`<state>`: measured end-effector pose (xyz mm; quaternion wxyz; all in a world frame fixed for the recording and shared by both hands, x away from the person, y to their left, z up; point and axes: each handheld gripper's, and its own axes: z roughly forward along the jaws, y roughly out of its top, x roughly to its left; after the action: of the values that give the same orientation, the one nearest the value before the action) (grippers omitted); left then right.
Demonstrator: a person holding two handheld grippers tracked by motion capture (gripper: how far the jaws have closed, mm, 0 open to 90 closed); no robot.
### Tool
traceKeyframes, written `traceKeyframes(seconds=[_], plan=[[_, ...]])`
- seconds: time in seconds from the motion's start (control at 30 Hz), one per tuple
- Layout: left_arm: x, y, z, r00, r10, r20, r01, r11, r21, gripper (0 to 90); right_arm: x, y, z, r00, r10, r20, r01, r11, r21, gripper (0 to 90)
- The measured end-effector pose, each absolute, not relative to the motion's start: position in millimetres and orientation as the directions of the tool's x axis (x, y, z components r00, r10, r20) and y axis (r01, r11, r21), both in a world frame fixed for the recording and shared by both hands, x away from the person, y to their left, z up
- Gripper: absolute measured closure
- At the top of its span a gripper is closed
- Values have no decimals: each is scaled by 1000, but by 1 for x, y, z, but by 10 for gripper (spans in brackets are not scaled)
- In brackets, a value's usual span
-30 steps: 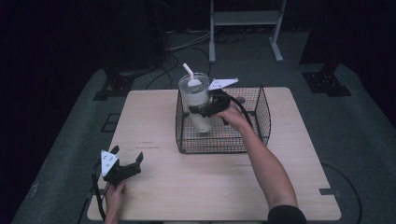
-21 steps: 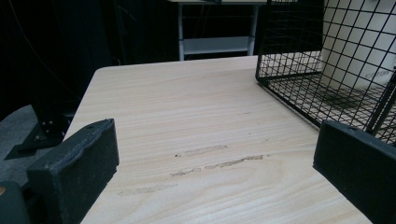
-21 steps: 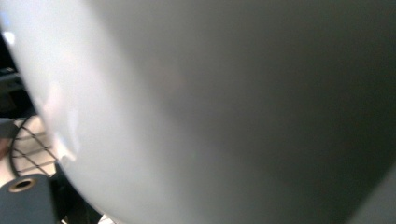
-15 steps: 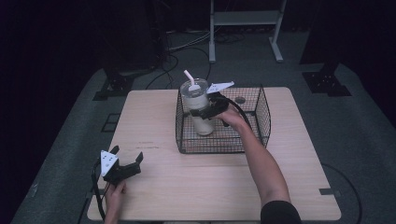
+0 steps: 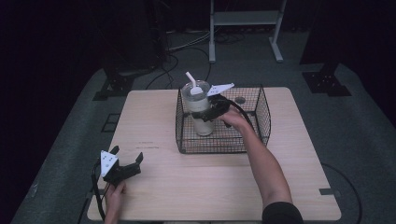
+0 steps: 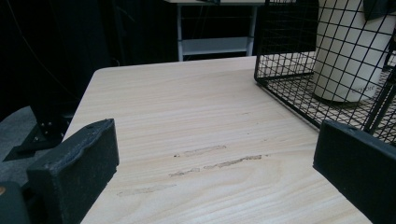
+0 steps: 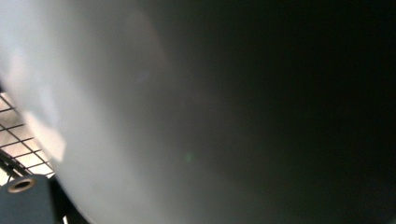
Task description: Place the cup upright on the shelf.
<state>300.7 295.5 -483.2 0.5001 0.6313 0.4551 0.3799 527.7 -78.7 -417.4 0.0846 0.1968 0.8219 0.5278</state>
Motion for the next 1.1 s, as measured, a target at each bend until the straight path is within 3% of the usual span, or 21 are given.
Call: traceKeyframes(seconds=[0.53,1.1], plan=[[300,295,-483,297,954,28,194,-89,977,0,522,-85,-416,-917,398,15,193,410,891,73],[300,295,-483,296,955,30,194,-91,977,0,512,-108,-416,-898,439,29,228,409,884,74]])
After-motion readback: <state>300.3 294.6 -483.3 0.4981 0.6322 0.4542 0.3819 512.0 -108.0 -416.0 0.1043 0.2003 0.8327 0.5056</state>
